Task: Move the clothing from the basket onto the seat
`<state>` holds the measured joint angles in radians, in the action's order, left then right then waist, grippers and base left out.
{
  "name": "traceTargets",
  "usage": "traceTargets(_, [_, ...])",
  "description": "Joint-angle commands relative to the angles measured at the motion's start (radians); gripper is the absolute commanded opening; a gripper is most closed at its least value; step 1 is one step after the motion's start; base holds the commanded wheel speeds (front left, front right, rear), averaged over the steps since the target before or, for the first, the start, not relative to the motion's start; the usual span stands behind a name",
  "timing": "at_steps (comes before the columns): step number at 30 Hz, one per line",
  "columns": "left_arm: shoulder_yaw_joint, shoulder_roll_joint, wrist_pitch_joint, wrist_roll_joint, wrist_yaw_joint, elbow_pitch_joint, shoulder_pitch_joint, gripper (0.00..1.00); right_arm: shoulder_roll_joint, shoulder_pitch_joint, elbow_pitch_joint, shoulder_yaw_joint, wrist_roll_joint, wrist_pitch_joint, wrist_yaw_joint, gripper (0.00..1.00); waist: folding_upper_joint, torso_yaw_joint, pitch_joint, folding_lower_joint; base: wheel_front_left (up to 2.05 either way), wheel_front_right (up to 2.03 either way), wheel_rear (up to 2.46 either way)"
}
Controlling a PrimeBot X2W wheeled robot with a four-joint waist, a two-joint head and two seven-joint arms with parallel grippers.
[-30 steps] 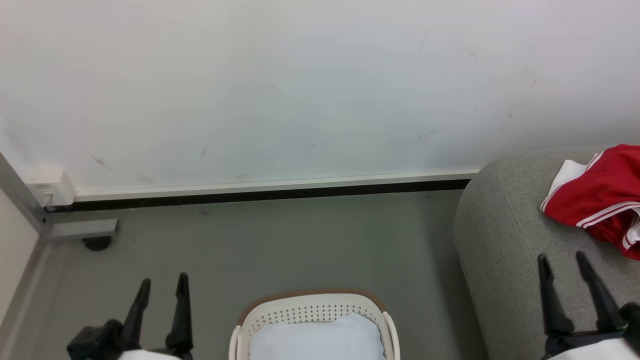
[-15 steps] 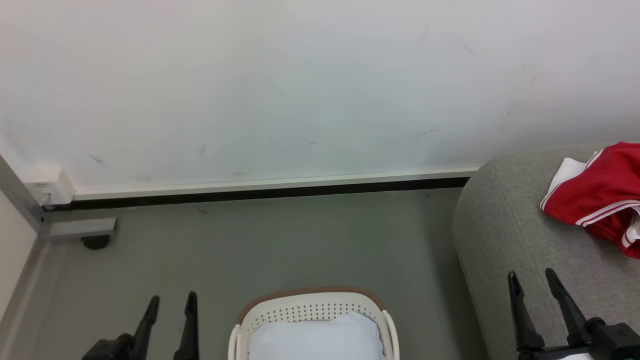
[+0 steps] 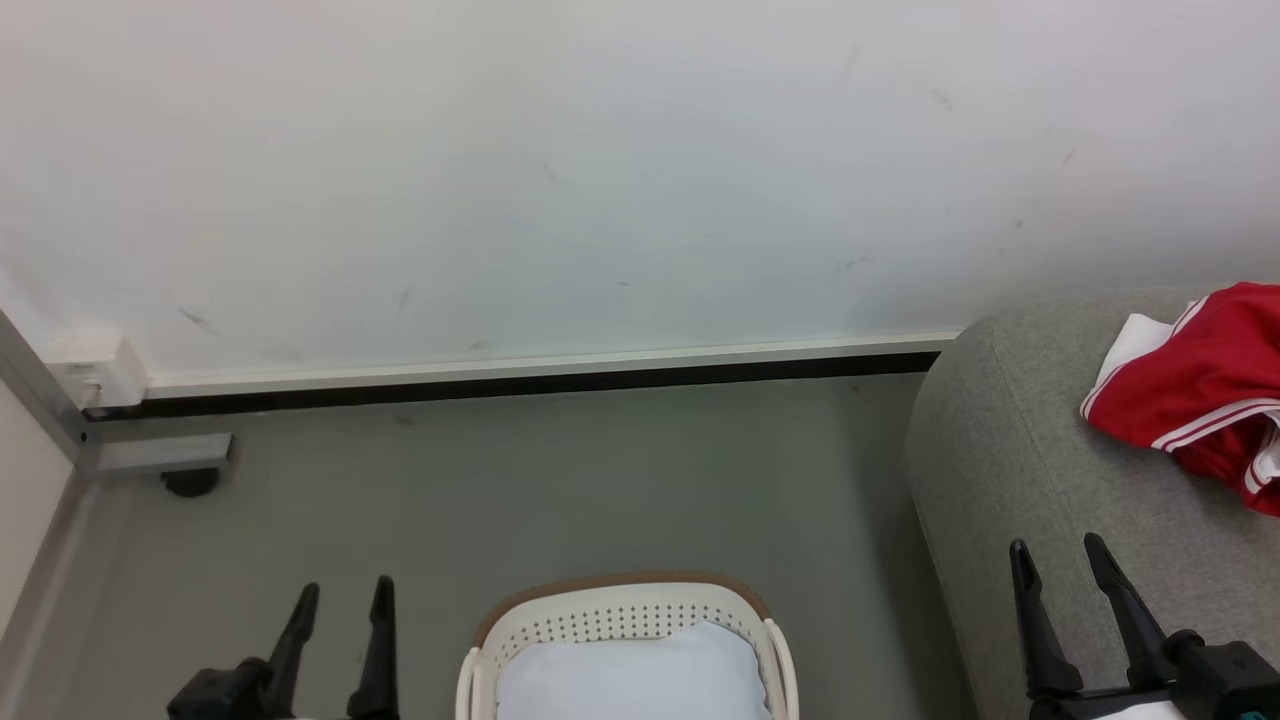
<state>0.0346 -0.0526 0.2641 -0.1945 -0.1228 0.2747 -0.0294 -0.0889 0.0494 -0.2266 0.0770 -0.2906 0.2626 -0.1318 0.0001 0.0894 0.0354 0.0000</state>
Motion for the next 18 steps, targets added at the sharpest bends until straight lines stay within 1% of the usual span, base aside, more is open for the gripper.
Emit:
traceTargets(1, [0.004,-0.001,0.000,0.010,-0.002,0.003,-0.006,1.00,0.001,0.008,-0.002,-0.002,0.000,0.003,0.002,1.00,-0.0001,0.000,0.000,0.0000,0.00,0.00,0.00])
traceTargets(4, [0.003,0.000,0.000,-0.006,-0.004,0.010,-0.006,1.00,0.000,0.009,-0.001,0.001,0.000,0.003,0.002,1.00,-0.0001,-0.002,0.000,0.0000,0.00,0.00,0.00])
traceTargets(5, [0.000,0.002,0.000,-0.004,-0.002,0.007,-0.002,0.00,0.000,0.000,0.000,0.002,0.000,0.000,0.000,0.00,-0.0001,-0.002,0.000,0.0000,0.00,0.00,0.00])
traceTargets(8, [-0.001,0.006,-0.003,-0.009,-0.001,0.031,0.010,0.00,0.003,-0.016,-0.018,0.005,-0.006,-0.003,0.000,0.00,-0.0001,-0.002,0.000,0.0001,0.00,0.00,0.00])
traceTargets(18, [0.016,0.006,-0.061,-0.201,-0.002,0.028,-0.008,0.00,0.007,-0.004,-0.017,-0.022,-0.187,-0.054,0.000,0.00,-0.0001,-0.009,-0.004,0.0001,0.00,0.00,0.00])
